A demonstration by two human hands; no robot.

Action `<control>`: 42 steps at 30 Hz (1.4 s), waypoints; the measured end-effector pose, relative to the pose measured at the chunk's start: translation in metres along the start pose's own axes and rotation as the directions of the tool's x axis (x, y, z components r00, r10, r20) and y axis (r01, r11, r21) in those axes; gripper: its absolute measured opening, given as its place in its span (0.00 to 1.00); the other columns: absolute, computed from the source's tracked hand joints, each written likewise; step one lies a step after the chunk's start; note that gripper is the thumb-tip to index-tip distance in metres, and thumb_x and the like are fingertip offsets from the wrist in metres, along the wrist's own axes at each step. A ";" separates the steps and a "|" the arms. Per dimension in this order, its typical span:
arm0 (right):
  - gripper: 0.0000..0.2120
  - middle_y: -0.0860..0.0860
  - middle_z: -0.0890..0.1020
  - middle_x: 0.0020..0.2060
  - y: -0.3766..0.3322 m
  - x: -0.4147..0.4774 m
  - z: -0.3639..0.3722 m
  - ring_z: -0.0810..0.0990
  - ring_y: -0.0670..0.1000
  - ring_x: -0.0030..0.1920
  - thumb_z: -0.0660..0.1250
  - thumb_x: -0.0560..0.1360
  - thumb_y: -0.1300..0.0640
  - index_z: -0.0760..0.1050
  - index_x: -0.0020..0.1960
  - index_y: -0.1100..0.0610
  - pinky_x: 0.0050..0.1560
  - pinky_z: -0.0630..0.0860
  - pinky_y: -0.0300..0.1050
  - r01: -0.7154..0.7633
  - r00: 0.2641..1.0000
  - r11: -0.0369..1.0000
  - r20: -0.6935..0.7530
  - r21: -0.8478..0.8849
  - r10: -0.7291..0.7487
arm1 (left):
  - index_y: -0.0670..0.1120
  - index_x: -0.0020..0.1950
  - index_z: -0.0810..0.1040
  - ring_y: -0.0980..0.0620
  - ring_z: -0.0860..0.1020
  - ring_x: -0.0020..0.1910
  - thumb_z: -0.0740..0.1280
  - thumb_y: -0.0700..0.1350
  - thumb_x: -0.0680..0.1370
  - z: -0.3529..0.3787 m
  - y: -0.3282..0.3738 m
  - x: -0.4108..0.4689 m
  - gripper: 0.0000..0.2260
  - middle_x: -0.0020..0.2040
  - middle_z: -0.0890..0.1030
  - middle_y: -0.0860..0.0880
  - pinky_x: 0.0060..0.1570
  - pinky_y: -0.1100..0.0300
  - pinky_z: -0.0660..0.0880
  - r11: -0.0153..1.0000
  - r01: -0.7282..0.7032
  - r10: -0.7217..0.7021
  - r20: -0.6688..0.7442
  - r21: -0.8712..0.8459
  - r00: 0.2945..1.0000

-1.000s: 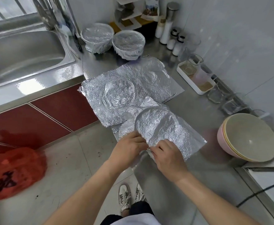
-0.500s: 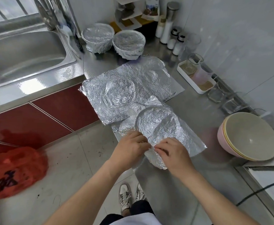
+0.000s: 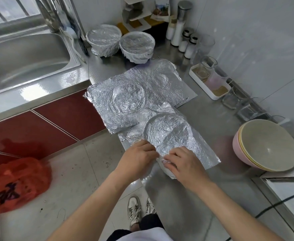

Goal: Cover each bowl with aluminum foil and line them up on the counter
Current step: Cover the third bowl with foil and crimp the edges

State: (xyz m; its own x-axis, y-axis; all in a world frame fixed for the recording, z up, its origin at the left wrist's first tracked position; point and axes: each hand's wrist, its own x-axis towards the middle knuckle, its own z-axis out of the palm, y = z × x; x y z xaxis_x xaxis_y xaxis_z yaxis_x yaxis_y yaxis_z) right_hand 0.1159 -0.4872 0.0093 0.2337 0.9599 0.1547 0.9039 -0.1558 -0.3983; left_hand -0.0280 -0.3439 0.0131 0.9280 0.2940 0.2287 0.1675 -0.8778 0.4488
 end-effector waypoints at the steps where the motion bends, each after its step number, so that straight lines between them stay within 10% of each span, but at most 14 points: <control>1: 0.12 0.47 0.77 0.40 0.000 -0.001 -0.001 0.75 0.51 0.42 0.62 0.74 0.47 0.80 0.45 0.53 0.40 0.76 0.47 0.003 1.000 1.000 0.000 -0.005 -0.003 | 0.50 0.46 0.85 0.51 0.77 0.47 0.67 0.44 0.72 -0.001 0.003 0.000 0.07 0.45 0.82 0.54 0.46 0.63 0.74 0.999 0.025 -0.025 0.013 -0.024 1.000; 14: 0.10 0.44 0.77 0.39 0.021 -0.009 -0.020 0.76 0.49 0.42 0.61 0.75 0.49 0.80 0.43 0.51 0.40 0.72 0.45 0.057 0.998 0.993 0.034 -0.098 -0.054 | 0.48 0.45 0.84 0.52 0.73 0.41 0.65 0.49 0.78 0.032 0.021 0.006 0.09 0.39 0.78 0.53 0.34 0.57 0.74 0.997 -0.075 0.074 0.010 0.029 0.997; 42: 0.11 0.51 0.74 0.34 0.019 -0.013 -0.005 0.72 0.54 0.36 0.76 0.62 0.66 0.75 0.36 0.56 0.35 0.68 0.45 0.153 0.988 0.971 -0.003 -0.186 -0.156 | 0.45 0.52 0.84 0.48 0.77 0.45 0.64 0.51 0.80 0.018 0.019 -0.009 0.13 0.46 0.80 0.49 0.44 0.55 0.77 0.992 -0.119 0.119 0.007 0.046 0.993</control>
State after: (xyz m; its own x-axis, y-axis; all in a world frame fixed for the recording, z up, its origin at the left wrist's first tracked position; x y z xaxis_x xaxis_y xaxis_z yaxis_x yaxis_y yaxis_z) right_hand 0.1317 -0.5038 0.0044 0.0905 0.9718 0.2176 0.9797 -0.0476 -0.1947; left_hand -0.0268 -0.3702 0.0047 0.9436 0.1853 0.2745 0.0713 -0.9231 0.3779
